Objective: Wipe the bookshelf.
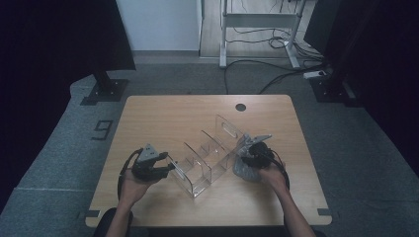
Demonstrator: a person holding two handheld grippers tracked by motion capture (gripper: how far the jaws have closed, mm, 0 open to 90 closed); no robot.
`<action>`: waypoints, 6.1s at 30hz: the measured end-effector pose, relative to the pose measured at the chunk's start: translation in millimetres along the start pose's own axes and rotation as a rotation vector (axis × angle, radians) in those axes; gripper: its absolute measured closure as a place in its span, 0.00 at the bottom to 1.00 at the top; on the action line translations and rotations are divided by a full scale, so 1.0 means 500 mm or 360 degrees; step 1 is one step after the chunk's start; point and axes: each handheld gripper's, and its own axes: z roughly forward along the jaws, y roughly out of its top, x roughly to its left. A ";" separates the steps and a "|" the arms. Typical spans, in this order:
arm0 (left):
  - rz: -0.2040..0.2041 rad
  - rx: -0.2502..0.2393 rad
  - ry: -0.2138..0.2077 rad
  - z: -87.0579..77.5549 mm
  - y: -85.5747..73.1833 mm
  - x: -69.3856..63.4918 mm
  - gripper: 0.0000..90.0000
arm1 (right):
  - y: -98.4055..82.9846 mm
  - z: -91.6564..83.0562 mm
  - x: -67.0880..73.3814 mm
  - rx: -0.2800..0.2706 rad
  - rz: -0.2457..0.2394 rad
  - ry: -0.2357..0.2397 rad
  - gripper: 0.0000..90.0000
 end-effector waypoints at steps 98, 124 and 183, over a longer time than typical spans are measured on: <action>-0.0060 -0.0032 0.0079 -0.002 -0.006 -0.018 0.50 | -0.026 -0.052 0.079 -0.0114 -0.0085 0.0144 0.74; -0.0056 -0.0035 0.0082 -0.002 -0.006 -0.020 0.50 | -0.028 -0.093 0.161 -0.0232 -0.0187 0.0400 0.72; -0.0080 -0.0041 0.0100 0.004 -0.003 -0.021 0.50 | -0.026 -0.060 0.168 -0.0117 -0.0292 0.0271 0.75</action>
